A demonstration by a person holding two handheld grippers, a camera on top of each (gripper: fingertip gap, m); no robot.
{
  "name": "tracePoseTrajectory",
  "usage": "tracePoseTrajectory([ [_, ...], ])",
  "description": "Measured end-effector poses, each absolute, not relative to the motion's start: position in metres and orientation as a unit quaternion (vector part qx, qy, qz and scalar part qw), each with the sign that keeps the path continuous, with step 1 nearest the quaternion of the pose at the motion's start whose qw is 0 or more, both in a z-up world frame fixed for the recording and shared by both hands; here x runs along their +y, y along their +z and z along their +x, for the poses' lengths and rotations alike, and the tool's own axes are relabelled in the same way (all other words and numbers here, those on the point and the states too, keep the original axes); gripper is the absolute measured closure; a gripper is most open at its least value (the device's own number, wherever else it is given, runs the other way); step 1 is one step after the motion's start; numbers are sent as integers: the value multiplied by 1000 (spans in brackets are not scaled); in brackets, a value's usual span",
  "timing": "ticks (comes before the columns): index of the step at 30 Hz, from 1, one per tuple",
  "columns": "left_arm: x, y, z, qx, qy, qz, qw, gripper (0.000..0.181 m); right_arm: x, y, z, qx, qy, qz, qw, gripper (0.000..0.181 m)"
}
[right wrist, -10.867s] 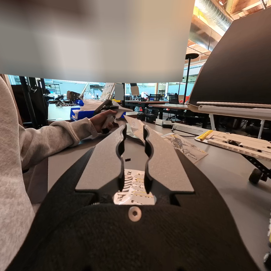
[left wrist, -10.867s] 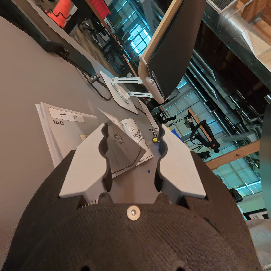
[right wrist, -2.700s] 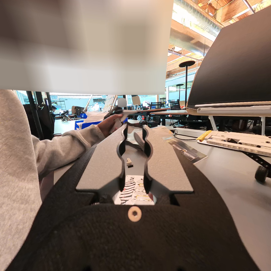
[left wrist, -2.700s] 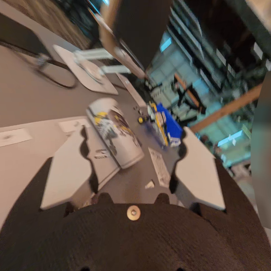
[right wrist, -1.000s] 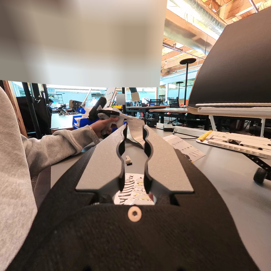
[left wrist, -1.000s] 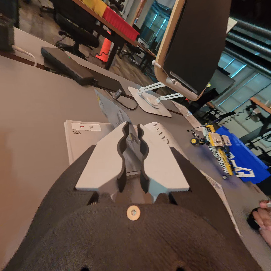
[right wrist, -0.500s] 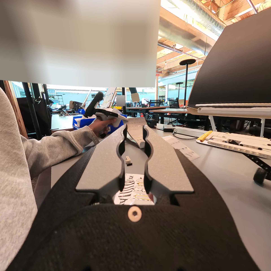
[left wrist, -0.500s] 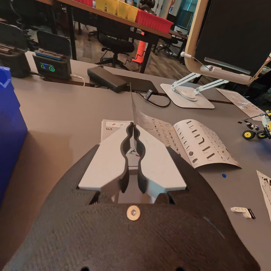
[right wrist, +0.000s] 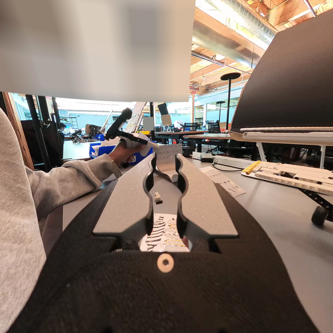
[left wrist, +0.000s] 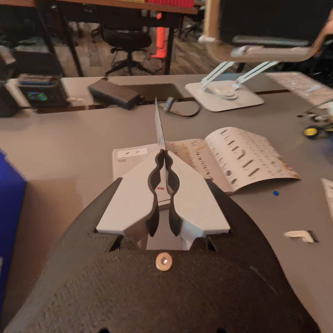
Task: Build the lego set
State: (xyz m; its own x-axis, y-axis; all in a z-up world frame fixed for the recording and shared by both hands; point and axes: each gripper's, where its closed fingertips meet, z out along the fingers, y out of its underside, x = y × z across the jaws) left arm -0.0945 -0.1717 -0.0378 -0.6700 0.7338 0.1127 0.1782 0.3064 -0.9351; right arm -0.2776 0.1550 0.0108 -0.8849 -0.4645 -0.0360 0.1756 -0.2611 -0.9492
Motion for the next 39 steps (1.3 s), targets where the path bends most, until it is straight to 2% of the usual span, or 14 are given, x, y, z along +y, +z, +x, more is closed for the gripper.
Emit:
tracePoseTrajectory([
  [5, -113, 4, -156, -670, 481, -330, 459, 181, 154, 10, -278, 574, -783, -126, 204, 162],
  [9, -41, -1, -236, -622, 384, -405, 549, 180, 152, 10, -277, 577, -781, -129, 201, 162],
  [12, 5, -13, -269, -597, 262, -450, 610, 148, 153, 11, -277, 575, -783, -129, 200, 161],
  [14, -2, -12, -266, -598, 263, -436, 620, 146, 155, 11, -277, 573, -784, -129, 199, 162],
  [17, -34, -15, -249, -631, 320, -387, 591, 146, 156, 10, -276, 573, -784, -131, 197, 161],
  [19, -47, -29, -246, -667, 344, -388, 535, 137, 156, 10, -276, 574, -783, -132, 198, 161],
  [21, -59, -53, -251, -713, 373, -413, 427, 114, 156, 10, -276, 575, -783, -131, 198, 162],
  [23, -80, -76, -255, -753, 403, -440, 278, 86, 156, 10, -276, 575, -783, -130, 199, 162],
  [25, -92, -88, -263, -759, 412, -474, 174, 78, 157, 11, -276, 574, -784, -130, 199, 162],
  [28, -87, -118, -278, -777, 348, -504, 145, 87, 158, 11, -276, 572, -786, -131, 197, 162],
  [30, -76, -138, -283, -794, 291, -505, 171, 104, 158, 11, -277, 571, -786, -131, 197, 162],
  [32, -77, -137, -282, -789, 298, -504, 187, 119, 159, 12, -277, 568, -788, -129, 198, 162],
  [36, -85, -137, -276, -787, 306, -502, 188, 162, 161, 13, -278, 566, -789, -128, 202, 163],
  [39, -86, -137, -276, -784, 304, -508, 187, 178, 161, 13, -278, 565, -790, -129, 202, 163],
])
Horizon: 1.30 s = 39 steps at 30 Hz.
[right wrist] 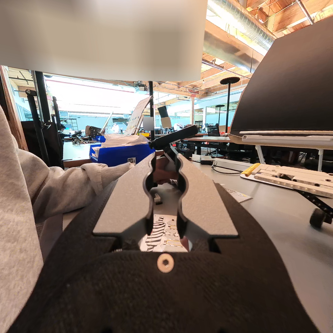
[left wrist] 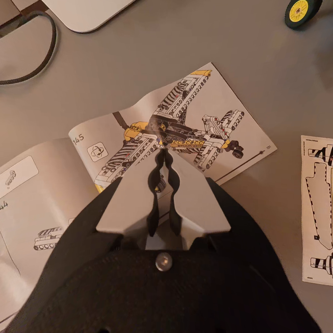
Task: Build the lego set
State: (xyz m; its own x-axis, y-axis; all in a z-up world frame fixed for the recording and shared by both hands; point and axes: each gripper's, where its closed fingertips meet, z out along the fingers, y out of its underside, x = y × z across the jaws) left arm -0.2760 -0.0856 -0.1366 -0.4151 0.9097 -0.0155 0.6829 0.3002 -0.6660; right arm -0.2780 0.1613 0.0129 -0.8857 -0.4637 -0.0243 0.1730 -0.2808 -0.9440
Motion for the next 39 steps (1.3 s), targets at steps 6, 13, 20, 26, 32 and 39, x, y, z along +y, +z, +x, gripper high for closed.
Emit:
tracePoseTrajectory([
  [6, -87, -120, -275, -777, 317, -493, 230, 181, 161, 13, -277, 567, -789, -131, 197, 163],
  [13, -105, -85, -253, -776, 344, -417, 326, 181, 160, 12, -276, 571, -786, -134, 195, 161],
  [20, -96, -70, -255, -747, 340, -390, 418, 140, 159, 11, -275, 574, -784, -136, 192, 161],
  [26, -57, -114, -298, -750, 332, -521, 234, 60, 158, 10, -275, 575, -783, -137, 190, 161],
  [32, -51, -140, -295, -778, 283, -527, 193, 89, 159, 11, -276, 573, -785, -137, 191, 162],
  [39, -57, -137, -293, -765, 306, -536, 184, 156, 159, 11, -277, 571, -787, -137, 190, 162],
])
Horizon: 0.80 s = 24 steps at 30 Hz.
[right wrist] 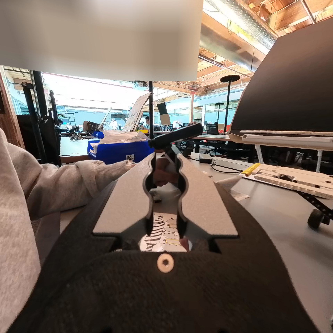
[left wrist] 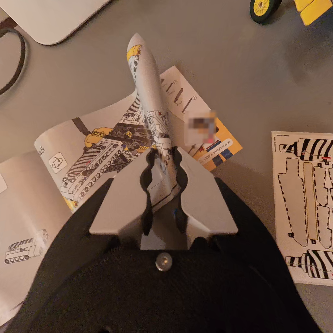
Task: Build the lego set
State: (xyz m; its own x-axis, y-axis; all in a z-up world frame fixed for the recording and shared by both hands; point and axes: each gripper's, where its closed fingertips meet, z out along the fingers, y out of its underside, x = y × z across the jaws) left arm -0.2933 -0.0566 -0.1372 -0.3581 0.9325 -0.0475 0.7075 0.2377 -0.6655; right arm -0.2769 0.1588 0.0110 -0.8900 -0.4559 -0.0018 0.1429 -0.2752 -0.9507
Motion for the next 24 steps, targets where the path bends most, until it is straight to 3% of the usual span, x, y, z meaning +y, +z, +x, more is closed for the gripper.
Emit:
tracePoseTrajectory([
  [3, -61, -136, -292, -767, 310, -531, 181, 176, 158, 10, -276, 572, -786, -140, 188, 162],
  [5, -58, -134, -293, -772, 299, -519, 213, 177, 158, 10, -276, 572, -786, -141, 185, 162],
  [10, -47, -120, -295, -774, 247, -473, 342, 151, 158, 10, -276, 574, -785, -142, 184, 162],
  [16, -50, -109, -291, -768, 241, -442, 396, 160, 157, 9, -276, 576, -784, -143, 183, 161],
  [24, -50, -101, -291, -759, 237, -428, 431, 154, 156, 9, -277, 575, -784, -142, 184, 162],
])
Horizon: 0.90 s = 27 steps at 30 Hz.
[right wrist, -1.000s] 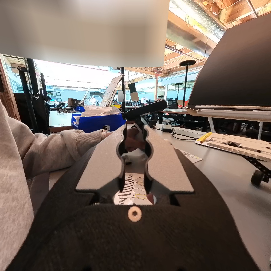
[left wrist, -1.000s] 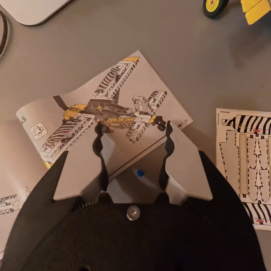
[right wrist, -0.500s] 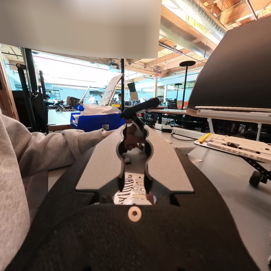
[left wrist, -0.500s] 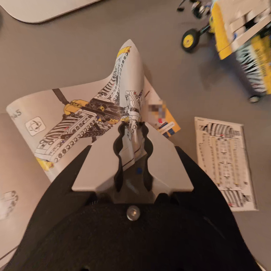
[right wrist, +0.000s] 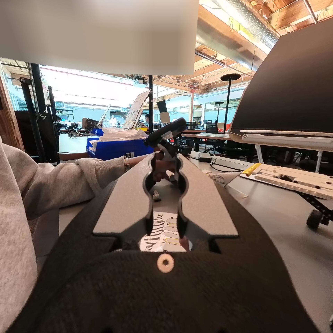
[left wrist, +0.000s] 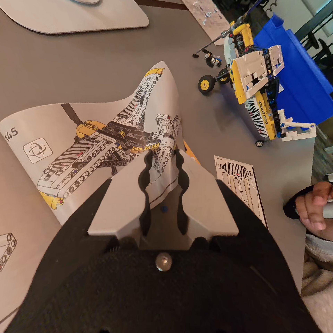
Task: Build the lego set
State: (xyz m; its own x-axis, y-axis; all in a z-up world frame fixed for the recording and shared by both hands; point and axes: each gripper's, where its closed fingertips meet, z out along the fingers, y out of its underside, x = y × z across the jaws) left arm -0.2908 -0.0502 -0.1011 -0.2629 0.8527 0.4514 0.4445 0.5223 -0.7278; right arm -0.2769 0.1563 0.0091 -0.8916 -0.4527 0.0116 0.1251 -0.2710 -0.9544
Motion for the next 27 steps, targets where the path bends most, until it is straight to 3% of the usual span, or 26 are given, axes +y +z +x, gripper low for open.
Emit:
tracePoseTrajectory([
  [11, -54, -97, -286, -754, 239, -419, 446, 165, 156, 9, -277, 575, -785, -142, 184, 161],
  [15, -46, -106, -293, -747, 259, -463, 402, 112, 156, 9, -277, 576, -784, -142, 184, 162],
  [16, -45, -113, -294, -750, 263, -480, 371, 106, 156, 9, -277, 576, -784, -142, 184, 162],
  [20, -53, -135, -290, -760, 300, -528, 231, 127, 156, 9, -277, 575, -785, -141, 184, 162],
  [25, -37, -132, -298, -755, 271, -529, 279, 181, 157, 10, -277, 574, -785, -142, 184, 162],
  [27, -38, -132, -297, -756, 266, -521, 294, 181, 157, 10, -277, 573, -786, -141, 184, 162],
])
